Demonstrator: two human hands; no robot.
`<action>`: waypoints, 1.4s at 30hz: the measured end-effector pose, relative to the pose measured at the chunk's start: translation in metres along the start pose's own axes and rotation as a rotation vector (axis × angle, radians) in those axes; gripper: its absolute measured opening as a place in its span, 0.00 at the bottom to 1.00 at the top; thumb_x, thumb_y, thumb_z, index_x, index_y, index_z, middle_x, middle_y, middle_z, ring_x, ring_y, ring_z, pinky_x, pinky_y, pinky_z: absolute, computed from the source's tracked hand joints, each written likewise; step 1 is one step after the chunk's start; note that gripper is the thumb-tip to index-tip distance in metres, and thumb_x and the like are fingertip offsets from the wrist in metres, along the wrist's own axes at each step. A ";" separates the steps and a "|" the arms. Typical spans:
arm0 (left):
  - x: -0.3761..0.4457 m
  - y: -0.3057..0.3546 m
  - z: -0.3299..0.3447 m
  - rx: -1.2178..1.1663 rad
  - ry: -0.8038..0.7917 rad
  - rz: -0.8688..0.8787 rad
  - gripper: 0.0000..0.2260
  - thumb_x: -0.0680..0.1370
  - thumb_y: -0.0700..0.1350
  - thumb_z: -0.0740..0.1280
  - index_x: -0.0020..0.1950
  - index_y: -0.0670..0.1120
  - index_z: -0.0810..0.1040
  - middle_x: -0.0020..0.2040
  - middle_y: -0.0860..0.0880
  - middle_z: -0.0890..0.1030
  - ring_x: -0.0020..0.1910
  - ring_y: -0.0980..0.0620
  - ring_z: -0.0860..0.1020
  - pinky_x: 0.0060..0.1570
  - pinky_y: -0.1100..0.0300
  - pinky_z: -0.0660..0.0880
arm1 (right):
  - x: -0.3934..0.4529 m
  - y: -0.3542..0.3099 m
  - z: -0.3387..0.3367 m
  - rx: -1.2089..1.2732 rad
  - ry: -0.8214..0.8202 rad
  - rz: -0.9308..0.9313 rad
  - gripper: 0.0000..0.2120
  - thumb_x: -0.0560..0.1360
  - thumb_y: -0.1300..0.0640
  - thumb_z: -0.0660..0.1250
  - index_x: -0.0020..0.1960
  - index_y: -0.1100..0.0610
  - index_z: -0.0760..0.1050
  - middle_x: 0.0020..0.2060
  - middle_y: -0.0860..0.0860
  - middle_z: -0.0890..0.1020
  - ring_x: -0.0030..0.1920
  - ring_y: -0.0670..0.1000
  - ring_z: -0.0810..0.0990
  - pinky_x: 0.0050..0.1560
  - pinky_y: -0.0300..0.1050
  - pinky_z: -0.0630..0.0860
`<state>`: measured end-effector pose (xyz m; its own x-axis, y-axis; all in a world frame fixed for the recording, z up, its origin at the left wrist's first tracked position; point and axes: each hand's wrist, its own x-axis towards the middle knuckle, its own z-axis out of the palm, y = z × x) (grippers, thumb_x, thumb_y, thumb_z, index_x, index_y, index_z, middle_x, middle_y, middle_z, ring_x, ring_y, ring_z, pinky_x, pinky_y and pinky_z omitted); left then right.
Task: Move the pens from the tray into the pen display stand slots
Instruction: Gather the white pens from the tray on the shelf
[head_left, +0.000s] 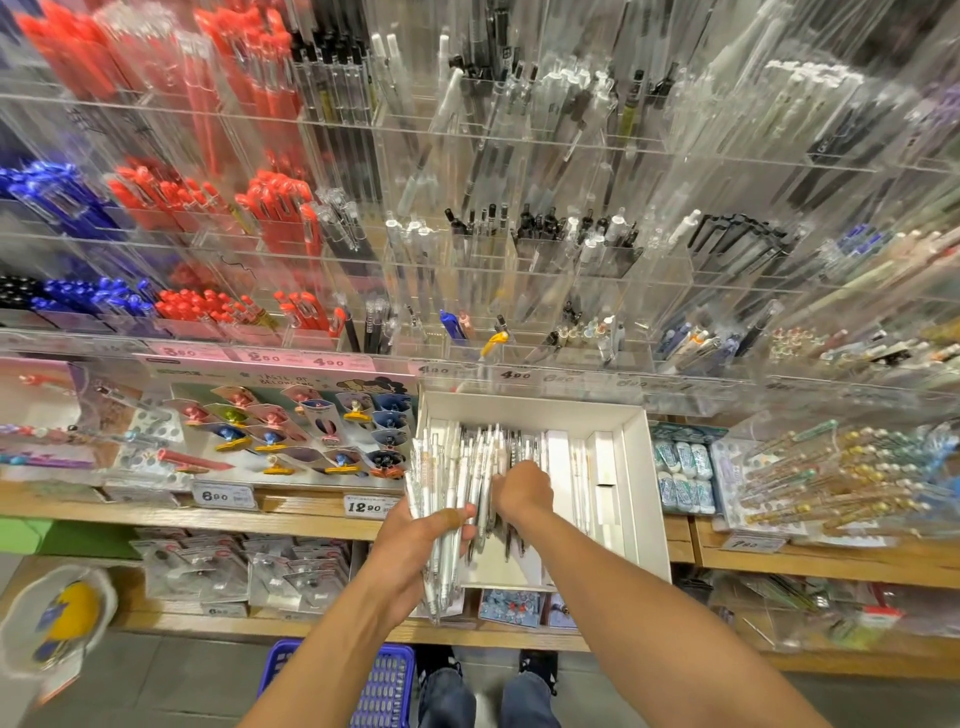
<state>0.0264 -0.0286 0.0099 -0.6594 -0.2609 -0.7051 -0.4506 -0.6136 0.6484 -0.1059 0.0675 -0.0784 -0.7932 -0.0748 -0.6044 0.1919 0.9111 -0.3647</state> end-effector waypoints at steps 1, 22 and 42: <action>0.001 0.000 0.000 0.000 -0.001 0.000 0.14 0.73 0.34 0.73 0.58 0.42 0.81 0.47 0.41 0.86 0.40 0.48 0.82 0.39 0.56 0.80 | 0.000 0.000 -0.003 -0.009 -0.020 -0.006 0.16 0.80 0.53 0.63 0.35 0.56 0.68 0.31 0.49 0.75 0.28 0.46 0.71 0.24 0.38 0.63; -0.005 0.003 0.002 -0.059 -0.012 0.020 0.11 0.75 0.31 0.69 0.56 0.39 0.80 0.47 0.41 0.86 0.39 0.47 0.81 0.45 0.50 0.80 | -0.063 0.018 -0.055 0.435 -0.244 -0.220 0.08 0.82 0.48 0.57 0.49 0.51 0.70 0.47 0.56 0.84 0.31 0.48 0.72 0.35 0.43 0.69; -0.100 -0.040 -0.065 -0.228 0.234 0.151 0.13 0.76 0.34 0.70 0.58 0.43 0.74 0.34 0.49 0.85 0.32 0.56 0.83 0.29 0.64 0.78 | -0.135 -0.021 -0.027 0.199 -0.475 -0.565 0.08 0.82 0.49 0.56 0.53 0.50 0.71 0.43 0.51 0.83 0.41 0.50 0.79 0.40 0.43 0.72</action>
<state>0.1496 -0.0262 0.0363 -0.5404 -0.5092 -0.6699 -0.1950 -0.6987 0.6883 -0.0182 0.0691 0.0301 -0.4767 -0.7153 -0.5110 -0.0334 0.5956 -0.8026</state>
